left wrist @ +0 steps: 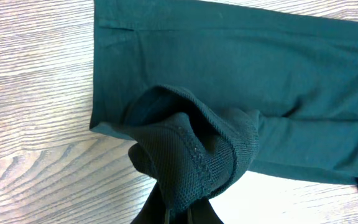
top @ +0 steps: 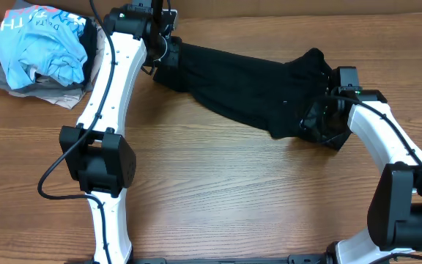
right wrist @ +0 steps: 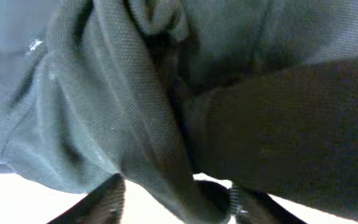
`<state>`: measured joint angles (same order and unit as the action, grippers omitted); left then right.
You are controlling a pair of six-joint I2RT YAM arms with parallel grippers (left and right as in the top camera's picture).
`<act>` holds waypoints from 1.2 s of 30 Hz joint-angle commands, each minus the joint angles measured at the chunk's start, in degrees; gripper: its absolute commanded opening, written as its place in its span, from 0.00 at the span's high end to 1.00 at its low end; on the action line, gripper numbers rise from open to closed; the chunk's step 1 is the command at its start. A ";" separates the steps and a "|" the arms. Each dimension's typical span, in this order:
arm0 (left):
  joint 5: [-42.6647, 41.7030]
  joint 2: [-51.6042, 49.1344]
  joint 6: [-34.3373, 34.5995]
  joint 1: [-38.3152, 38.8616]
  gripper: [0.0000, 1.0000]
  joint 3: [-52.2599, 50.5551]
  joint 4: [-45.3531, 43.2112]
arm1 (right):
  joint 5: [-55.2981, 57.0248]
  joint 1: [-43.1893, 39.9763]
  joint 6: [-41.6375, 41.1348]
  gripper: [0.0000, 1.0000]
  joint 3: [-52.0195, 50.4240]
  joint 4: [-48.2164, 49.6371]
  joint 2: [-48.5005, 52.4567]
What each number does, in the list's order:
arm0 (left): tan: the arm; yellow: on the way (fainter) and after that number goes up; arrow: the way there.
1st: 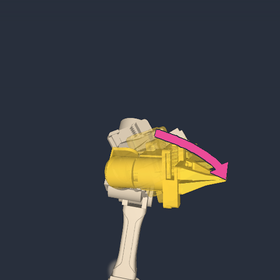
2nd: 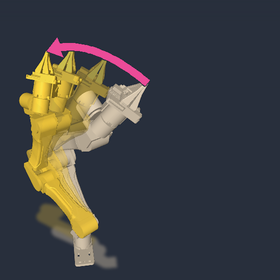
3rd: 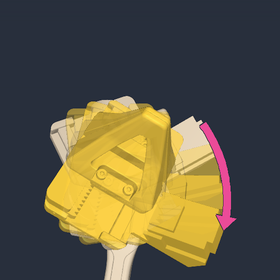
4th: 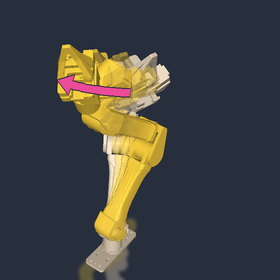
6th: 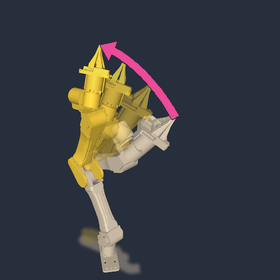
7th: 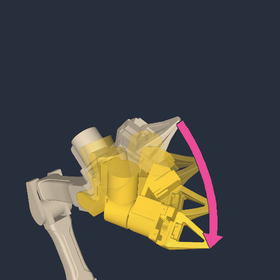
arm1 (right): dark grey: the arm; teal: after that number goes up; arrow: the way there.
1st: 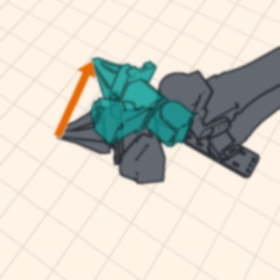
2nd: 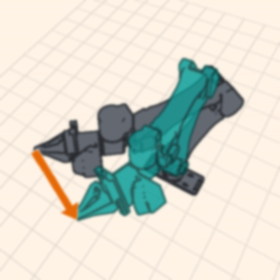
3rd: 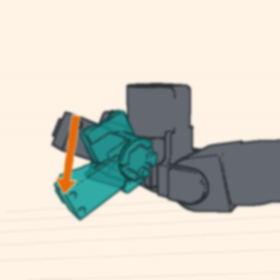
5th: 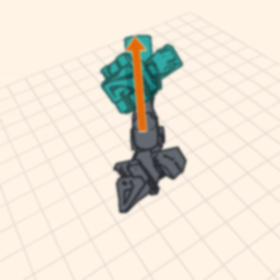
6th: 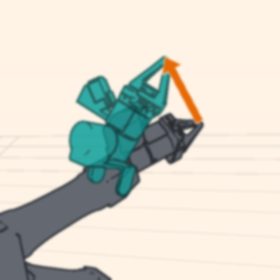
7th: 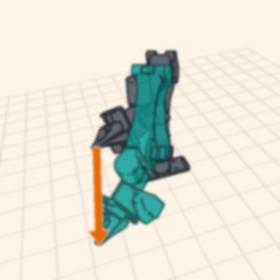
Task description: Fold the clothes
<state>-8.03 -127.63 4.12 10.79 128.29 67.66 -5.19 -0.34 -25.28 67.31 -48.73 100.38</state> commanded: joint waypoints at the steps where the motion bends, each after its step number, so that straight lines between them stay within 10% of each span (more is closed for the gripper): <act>1: 0.59 0.66 -0.94 0.28 0.96 0.44 -0.17 | -0.70 0.00 -0.24 0.55 -0.52 0.35 -0.26; 6: 0.70 0.68 -0.96 0.26 0.96 0.44 -0.15 | -0.63 -0.13 -0.26 0.96 -0.48 -1.53 -0.31; 15: 0.96 3.67 -0.92 -3.37 0.96 10.82 5.97 | 0.61 -7.34 1.36 0.96 11.39 -15.58 -10.45; 36: 4.61 33.70 -5.92 -5.25 0.96 27.58 10.14 | -0.07 -31.43 10.12 0.96 73.81 -47.74 -20.59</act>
<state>-8.60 -97.67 -0.64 6.37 155.06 77.93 -7.53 -29.36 -16.82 135.61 -95.55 80.16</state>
